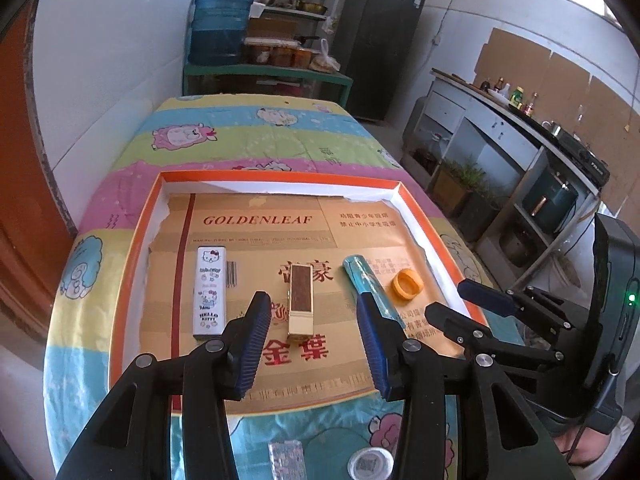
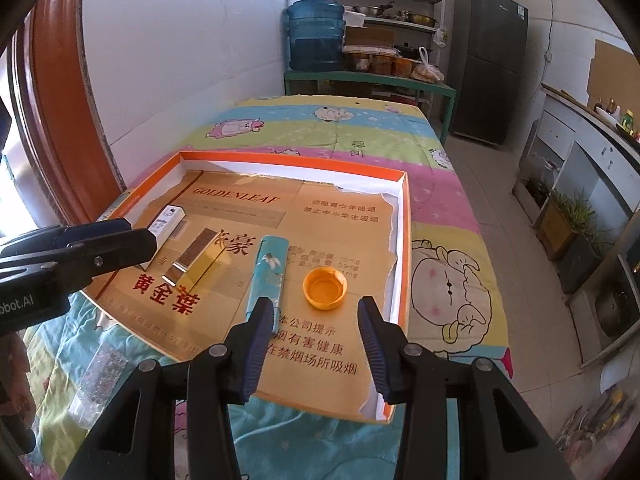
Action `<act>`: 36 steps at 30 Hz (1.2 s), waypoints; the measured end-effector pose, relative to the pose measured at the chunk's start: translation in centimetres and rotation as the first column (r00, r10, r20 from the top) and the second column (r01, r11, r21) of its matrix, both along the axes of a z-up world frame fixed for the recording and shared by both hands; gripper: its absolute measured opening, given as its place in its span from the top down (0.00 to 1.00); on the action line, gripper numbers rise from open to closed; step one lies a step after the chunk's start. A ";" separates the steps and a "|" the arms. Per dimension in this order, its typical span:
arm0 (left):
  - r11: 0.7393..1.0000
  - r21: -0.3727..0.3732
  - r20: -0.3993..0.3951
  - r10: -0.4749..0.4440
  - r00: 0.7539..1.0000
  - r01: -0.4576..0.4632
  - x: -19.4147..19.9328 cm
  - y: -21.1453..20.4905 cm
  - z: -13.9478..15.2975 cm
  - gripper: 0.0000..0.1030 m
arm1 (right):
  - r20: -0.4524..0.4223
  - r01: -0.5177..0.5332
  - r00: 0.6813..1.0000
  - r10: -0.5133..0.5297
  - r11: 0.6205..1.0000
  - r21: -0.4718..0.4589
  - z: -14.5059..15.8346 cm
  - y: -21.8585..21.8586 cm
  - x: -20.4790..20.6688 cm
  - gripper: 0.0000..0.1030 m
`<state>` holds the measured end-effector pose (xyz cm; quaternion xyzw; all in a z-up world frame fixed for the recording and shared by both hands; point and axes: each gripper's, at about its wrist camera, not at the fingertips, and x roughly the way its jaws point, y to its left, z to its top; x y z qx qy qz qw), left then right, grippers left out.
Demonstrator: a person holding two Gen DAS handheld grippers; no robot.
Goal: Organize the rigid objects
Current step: 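Withdraw both grippers from the lid toward the loose caps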
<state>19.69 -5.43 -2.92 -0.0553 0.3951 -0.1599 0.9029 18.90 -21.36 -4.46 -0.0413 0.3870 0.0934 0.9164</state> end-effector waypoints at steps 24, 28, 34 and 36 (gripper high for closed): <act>1.000 0.013 0.014 0.007 1.000 -0.007 -5.4 1.5 1.0 0.55 | -0.013 -0.021 1.000 0.021 1.000 0.014 0.8 1.6 -4.6 0.58; 1.000 0.002 0.015 0.006 1.000 -0.006 -6.5 1.7 0.9 0.55 | -0.019 -0.025 1.000 0.025 0.999 0.020 0.7 1.9 -5.5 0.58; 1.000 -0.010 0.001 0.013 1.000 -0.013 -7.8 2.2 0.4 0.55 | -0.030 -0.027 0.999 0.028 0.999 0.036 0.5 2.2 -6.8 0.58; 1.000 -0.015 -0.004 0.017 1.000 -0.017 -8.2 2.5 0.2 0.55 | -0.034 -0.029 0.999 0.030 0.999 0.035 0.4 2.3 -7.2 0.58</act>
